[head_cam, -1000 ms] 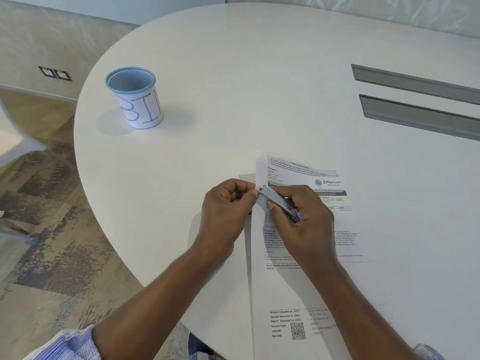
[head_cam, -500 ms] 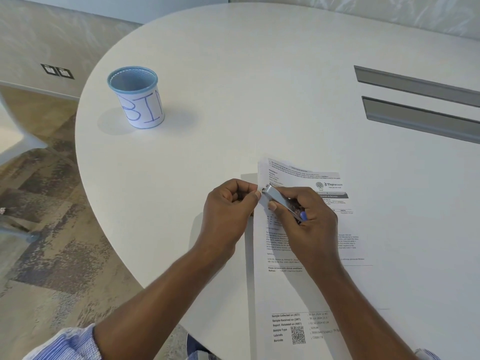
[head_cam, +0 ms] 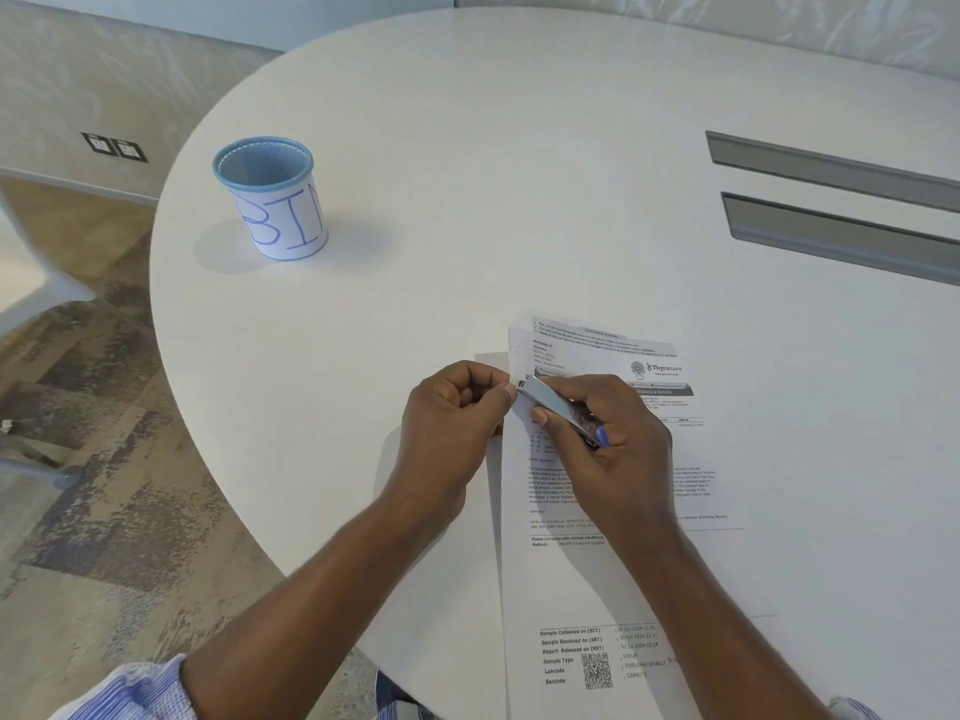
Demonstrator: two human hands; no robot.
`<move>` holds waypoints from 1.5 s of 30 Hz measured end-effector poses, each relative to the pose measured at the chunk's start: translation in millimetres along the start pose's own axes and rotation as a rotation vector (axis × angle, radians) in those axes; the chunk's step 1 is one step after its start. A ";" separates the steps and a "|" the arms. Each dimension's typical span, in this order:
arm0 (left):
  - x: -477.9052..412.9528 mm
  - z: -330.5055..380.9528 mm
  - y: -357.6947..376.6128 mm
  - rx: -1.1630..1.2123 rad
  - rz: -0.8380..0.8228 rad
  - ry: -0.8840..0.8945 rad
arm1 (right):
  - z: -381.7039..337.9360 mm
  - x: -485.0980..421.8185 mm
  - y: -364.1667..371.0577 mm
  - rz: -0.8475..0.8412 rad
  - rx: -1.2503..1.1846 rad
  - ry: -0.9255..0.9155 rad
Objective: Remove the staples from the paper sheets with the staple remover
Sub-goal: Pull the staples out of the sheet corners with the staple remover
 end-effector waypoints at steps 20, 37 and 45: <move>-0.4 -1.3 0.3 -0.031 -0.017 0.054 | -9.6 -7.2 -5.0 -0.072 0.193 -0.044; -0.5 -2.2 2.6 0.051 -0.007 -0.011 | 11.2 -8.2 10.6 -0.014 -0.305 0.406; -7.3 1.4 5.5 -0.100 0.073 -0.027 | 5.9 -2.2 11.0 0.050 -0.197 0.303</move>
Point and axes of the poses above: each hand's wrist, its own x-axis away from the middle knuckle, its own y-axis out of the palm, z = x × y, the point moved 4 cm from there along -x, towards the middle knuckle, and after that the axes turned 2 degrees about -z, right-handed, at the moved point
